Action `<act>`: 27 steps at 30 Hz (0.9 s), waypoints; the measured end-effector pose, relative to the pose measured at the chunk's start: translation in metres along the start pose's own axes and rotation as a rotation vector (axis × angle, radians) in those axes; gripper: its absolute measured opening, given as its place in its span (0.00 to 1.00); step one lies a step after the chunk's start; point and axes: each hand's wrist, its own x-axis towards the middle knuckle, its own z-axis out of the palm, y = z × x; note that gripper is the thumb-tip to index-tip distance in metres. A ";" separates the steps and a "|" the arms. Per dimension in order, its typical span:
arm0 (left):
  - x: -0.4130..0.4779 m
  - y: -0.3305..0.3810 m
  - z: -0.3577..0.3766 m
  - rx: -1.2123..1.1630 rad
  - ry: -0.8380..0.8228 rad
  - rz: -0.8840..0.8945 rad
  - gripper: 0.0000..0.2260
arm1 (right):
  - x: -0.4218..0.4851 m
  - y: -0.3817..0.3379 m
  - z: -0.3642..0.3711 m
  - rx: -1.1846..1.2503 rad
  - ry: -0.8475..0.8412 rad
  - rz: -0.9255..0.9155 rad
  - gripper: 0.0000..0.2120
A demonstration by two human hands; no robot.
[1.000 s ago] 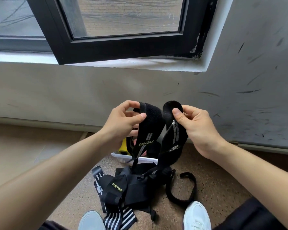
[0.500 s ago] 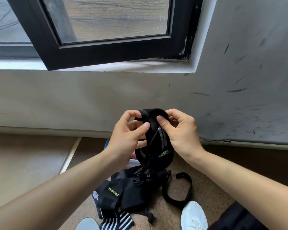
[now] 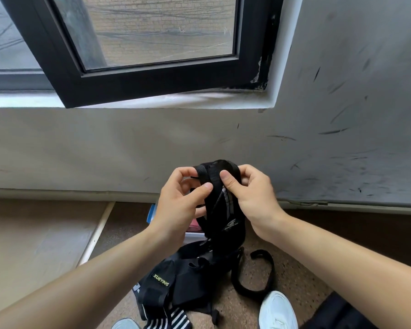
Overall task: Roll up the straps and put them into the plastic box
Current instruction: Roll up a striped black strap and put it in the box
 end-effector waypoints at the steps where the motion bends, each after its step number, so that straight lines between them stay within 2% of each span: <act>1: 0.000 -0.001 0.000 0.068 0.012 0.008 0.14 | -0.001 0.000 0.000 -0.018 0.013 -0.022 0.09; 5: -0.002 -0.004 0.002 0.243 0.074 0.021 0.22 | -0.004 -0.001 0.000 -0.076 -0.004 -0.082 0.06; 12: 0.002 -0.004 -0.003 0.108 0.096 -0.058 0.10 | -0.005 -0.004 -0.002 -0.044 -0.087 -0.086 0.07; 17: 0.003 -0.001 -0.004 0.044 0.162 -0.114 0.10 | -0.007 -0.004 -0.003 -0.096 -0.167 -0.081 0.06; 23: 0.001 -0.002 -0.003 0.045 0.135 -0.097 0.07 | -0.008 -0.002 -0.001 -0.097 -0.115 -0.065 0.04; 27: -0.003 -0.006 0.001 0.095 0.110 -0.059 0.09 | -0.009 0.001 0.000 -0.109 -0.035 -0.070 0.07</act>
